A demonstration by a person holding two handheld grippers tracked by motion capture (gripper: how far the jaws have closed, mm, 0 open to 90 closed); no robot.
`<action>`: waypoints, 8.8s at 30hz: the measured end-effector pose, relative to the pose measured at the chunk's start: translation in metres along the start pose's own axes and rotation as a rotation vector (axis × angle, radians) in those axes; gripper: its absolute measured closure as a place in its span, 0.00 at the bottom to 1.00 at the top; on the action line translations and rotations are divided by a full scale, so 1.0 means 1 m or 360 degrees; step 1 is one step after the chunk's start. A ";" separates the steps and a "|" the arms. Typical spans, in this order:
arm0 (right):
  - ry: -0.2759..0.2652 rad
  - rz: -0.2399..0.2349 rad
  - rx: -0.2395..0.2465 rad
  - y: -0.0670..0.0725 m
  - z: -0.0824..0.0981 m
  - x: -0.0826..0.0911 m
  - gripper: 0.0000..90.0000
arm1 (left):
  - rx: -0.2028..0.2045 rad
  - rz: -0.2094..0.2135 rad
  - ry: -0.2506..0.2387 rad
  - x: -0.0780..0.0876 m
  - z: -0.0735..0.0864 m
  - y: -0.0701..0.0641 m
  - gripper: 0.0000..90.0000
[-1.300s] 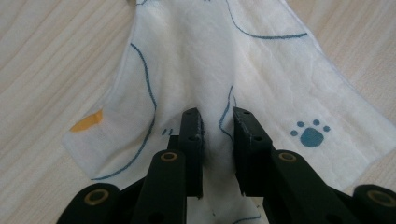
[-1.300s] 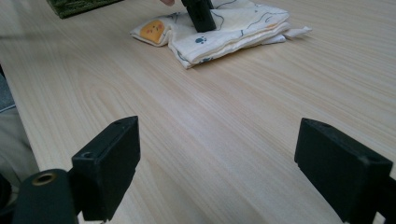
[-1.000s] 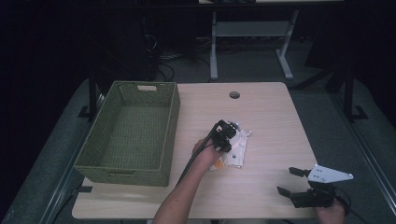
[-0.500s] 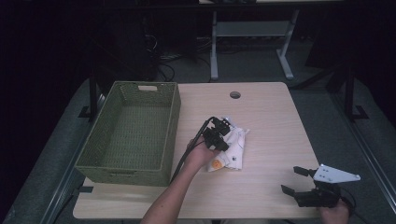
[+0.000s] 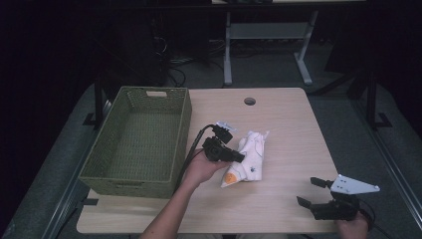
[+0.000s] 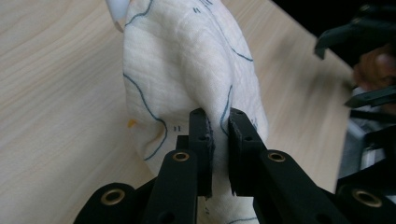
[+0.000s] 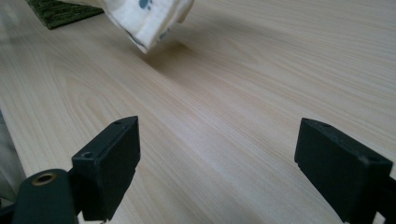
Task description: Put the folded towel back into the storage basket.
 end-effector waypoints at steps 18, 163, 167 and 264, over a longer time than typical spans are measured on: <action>-0.0024 0.0017 -0.0019 -0.006 0.000 0.004 0.15 | 0.0181 0.0385 -0.0205 0.026 -0.002 -0.006 0.92; -0.0024 0.0133 -0.0139 -0.030 0.006 -0.001 0.15 | 0.0461 -0.0112 0.0043 0.227 0.098 0.162 0.91; -0.0041 0.0146 -0.0150 -0.033 0.006 0.001 0.15 | 0.0427 -0.0129 0.0143 0.220 0.104 0.167 0.92; -0.0049 0.0075 -0.0111 -0.029 0.003 0.000 0.15 | 0.0460 -0.0688 0.0732 0.159 0.152 0.220 0.92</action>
Point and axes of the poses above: each handheld gripper's, and its own axes: x roughly backward along the jaws, z roughly out of its underside, y roughly to its left, the point moved 9 cm from there along -x, roughly forward along the jaws, and after that the axes turned 4 degrees about -x, right-handed, at the moved point
